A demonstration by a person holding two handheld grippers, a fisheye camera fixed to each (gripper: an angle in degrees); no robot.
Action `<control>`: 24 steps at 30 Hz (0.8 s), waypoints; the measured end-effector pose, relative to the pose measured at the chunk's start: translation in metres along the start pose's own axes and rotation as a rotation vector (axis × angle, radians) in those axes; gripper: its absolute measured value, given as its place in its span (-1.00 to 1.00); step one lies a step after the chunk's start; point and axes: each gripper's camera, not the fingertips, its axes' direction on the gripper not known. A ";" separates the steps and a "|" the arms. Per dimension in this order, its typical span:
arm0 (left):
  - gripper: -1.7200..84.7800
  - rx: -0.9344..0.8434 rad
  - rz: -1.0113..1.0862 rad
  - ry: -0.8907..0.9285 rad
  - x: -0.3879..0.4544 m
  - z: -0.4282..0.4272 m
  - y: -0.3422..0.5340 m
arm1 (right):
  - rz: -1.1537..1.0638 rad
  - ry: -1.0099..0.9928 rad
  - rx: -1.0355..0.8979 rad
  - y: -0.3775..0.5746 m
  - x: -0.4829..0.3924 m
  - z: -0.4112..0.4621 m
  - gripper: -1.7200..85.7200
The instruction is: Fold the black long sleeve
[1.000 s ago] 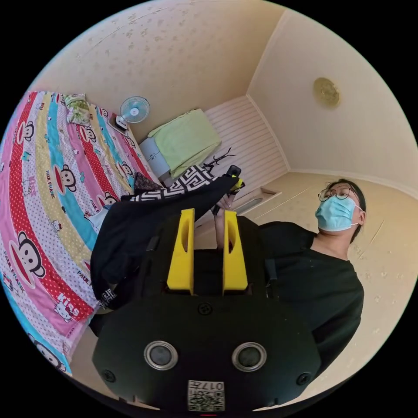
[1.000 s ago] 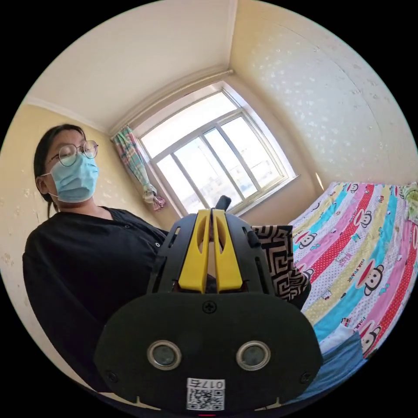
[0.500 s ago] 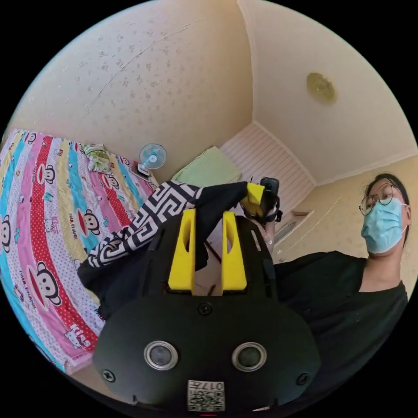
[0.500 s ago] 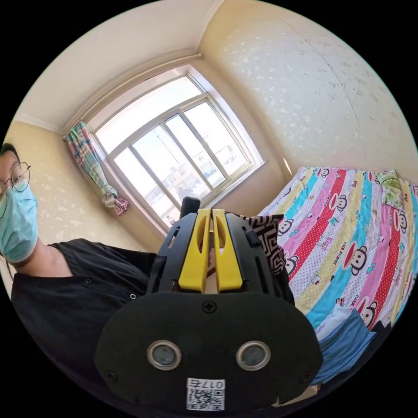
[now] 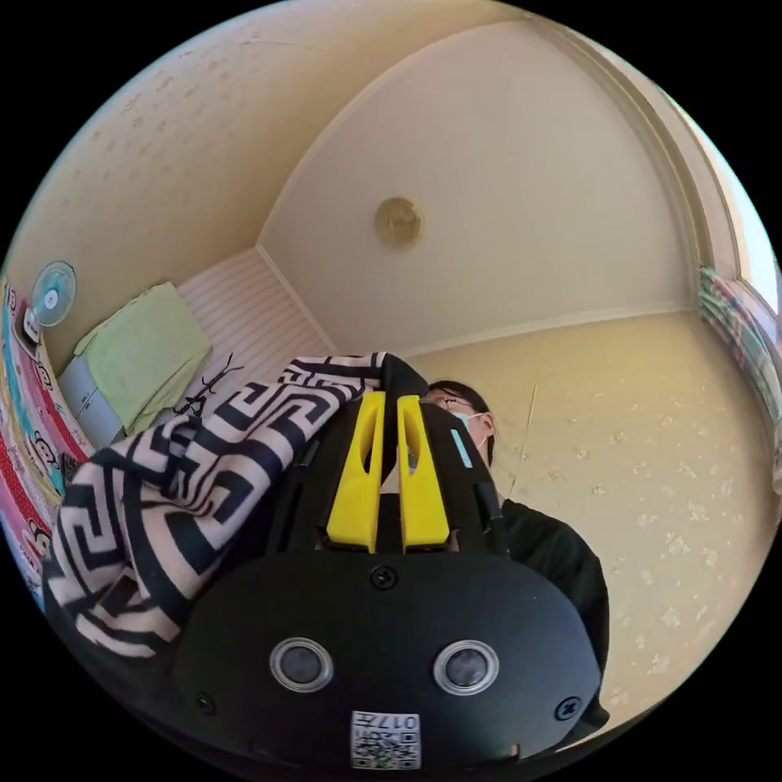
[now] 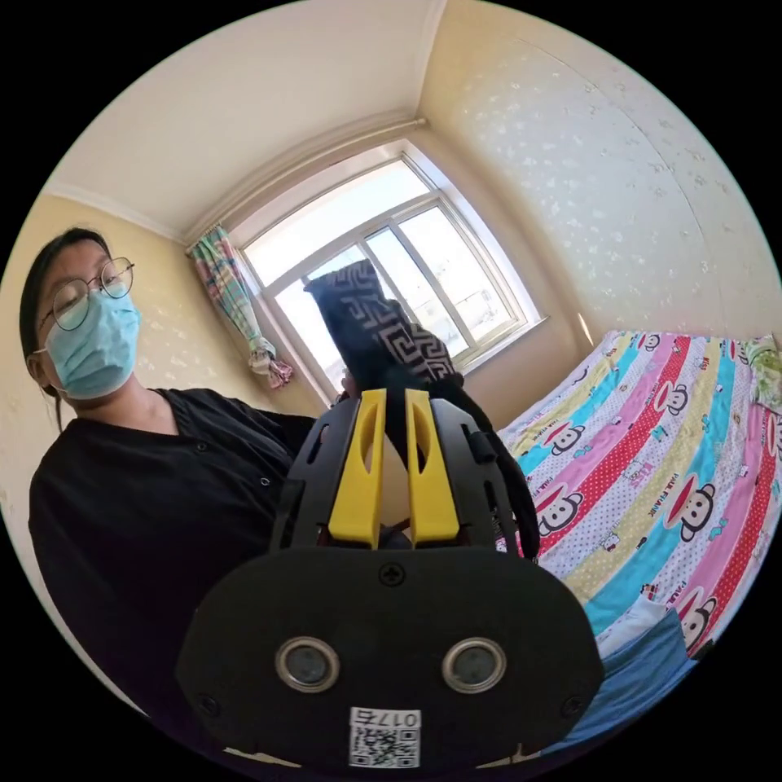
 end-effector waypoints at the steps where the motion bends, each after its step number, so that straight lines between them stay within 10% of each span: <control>1: -0.91 -0.039 -0.002 0.006 0.002 0.007 -0.007 | 0.019 -0.012 0.005 0.007 0.009 0.006 -0.78; 10: -0.90 -0.132 -0.105 0.120 0.004 0.039 -0.052 | 0.023 -0.345 0.083 0.059 0.059 0.051 -0.42; 15: -0.90 -0.088 -0.111 -0.050 0.032 -0.003 -0.066 | -0.024 -0.553 -0.077 0.059 0.037 0.041 -0.88; 24: -0.86 0.212 -0.262 -0.262 0.070 -0.127 -0.045 | -0.315 -0.520 0.411 0.020 -0.022 -0.120 -0.95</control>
